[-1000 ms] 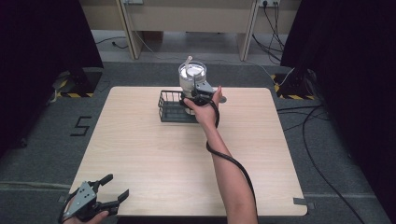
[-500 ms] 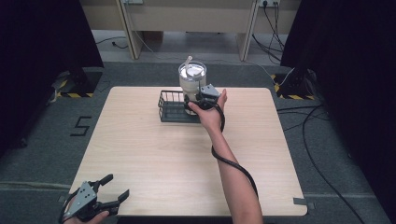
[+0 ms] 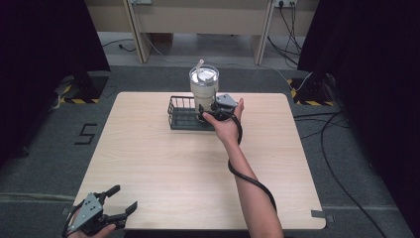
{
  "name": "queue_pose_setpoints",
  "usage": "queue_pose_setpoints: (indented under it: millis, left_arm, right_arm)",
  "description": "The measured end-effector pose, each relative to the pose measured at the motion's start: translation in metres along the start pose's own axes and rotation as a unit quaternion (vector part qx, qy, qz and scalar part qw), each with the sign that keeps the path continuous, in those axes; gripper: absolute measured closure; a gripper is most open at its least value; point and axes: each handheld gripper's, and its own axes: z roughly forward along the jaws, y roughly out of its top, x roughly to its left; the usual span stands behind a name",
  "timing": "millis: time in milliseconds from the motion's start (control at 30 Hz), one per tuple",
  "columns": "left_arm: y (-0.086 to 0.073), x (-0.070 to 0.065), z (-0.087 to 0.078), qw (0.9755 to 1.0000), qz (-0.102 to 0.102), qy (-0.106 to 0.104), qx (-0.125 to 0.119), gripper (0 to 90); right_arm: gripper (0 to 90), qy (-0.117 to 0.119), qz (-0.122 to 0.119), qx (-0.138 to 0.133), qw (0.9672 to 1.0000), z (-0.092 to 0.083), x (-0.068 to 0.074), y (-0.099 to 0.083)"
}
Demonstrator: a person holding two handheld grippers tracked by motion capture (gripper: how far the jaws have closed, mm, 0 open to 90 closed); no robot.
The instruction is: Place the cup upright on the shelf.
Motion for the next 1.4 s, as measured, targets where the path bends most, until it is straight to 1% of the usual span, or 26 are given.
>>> queue_pose_setpoints:
  millis: [233,600,1400]
  left_arm:
    - [0.000,-0.001,0.001,1.0000,0.000,-0.001,0.000,14.5]
    - [0.000,-0.001,0.001,1.0000,0.002,0.000,0.003,14.5]
    - [0.000,-0.002,0.001,1.0000,0.003,0.000,0.004,14.5]
  right_arm:
    - [7.7,0.004,0.008,0.000,1.0000,-0.012,-0.003,-0.005]
    - [8.5,0.005,0.002,0.000,1.0000,-0.030,-0.007,-0.008]
    - [9.2,0.002,0.011,0.008,0.9999,-0.067,-0.020,-0.025]
